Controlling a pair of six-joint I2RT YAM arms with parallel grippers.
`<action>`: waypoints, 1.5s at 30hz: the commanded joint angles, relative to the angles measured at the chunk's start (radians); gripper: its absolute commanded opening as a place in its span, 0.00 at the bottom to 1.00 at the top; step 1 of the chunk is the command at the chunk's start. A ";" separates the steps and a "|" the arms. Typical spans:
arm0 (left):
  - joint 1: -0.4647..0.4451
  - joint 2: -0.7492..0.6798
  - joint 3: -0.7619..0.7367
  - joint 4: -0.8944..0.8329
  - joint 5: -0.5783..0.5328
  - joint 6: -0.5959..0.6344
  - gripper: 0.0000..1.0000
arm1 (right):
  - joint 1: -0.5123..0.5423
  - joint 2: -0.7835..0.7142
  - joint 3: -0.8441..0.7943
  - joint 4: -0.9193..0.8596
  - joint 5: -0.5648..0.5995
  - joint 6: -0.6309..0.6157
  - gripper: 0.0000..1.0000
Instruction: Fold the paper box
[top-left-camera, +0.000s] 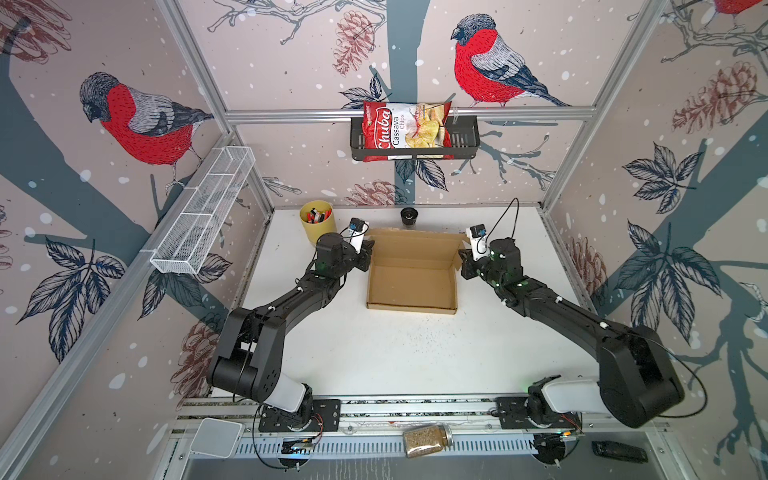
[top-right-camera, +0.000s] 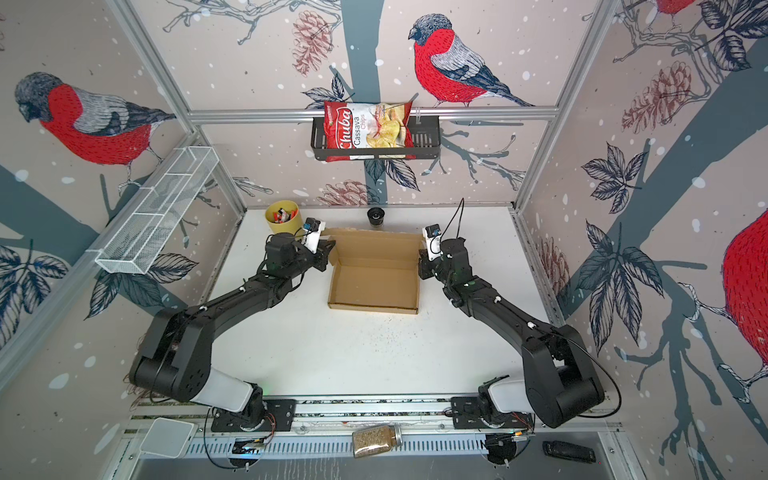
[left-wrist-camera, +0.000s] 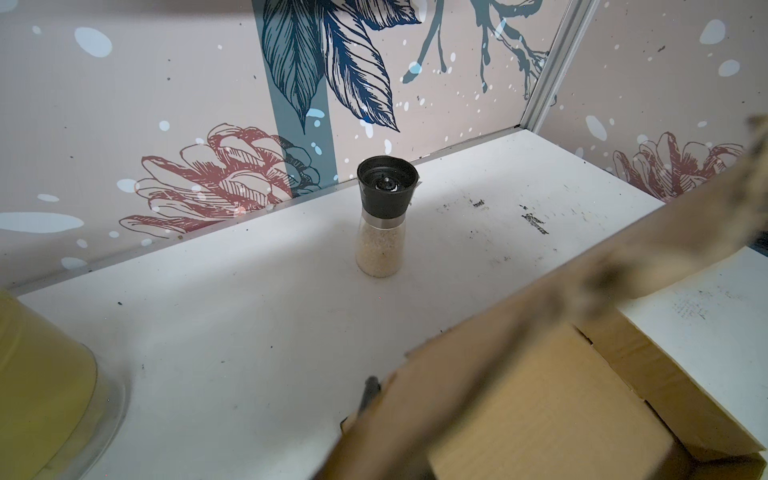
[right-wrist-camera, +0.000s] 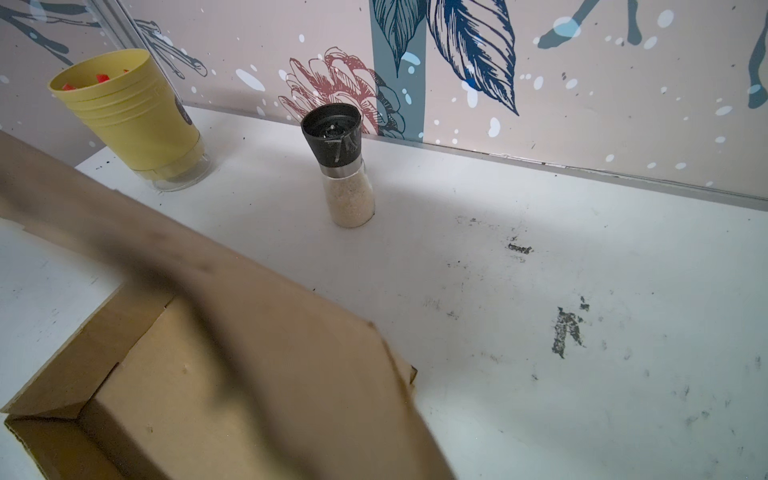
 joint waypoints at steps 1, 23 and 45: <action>-0.012 -0.015 -0.026 0.094 -0.010 -0.042 0.02 | 0.010 -0.006 -0.004 0.055 -0.016 0.050 0.03; -0.036 -0.056 -0.185 0.228 -0.046 -0.129 0.03 | 0.075 -0.055 -0.133 0.134 0.056 0.186 0.05; -0.054 -0.053 -0.252 0.280 -0.047 -0.152 0.03 | 0.163 -0.090 -0.218 0.184 0.168 0.336 0.09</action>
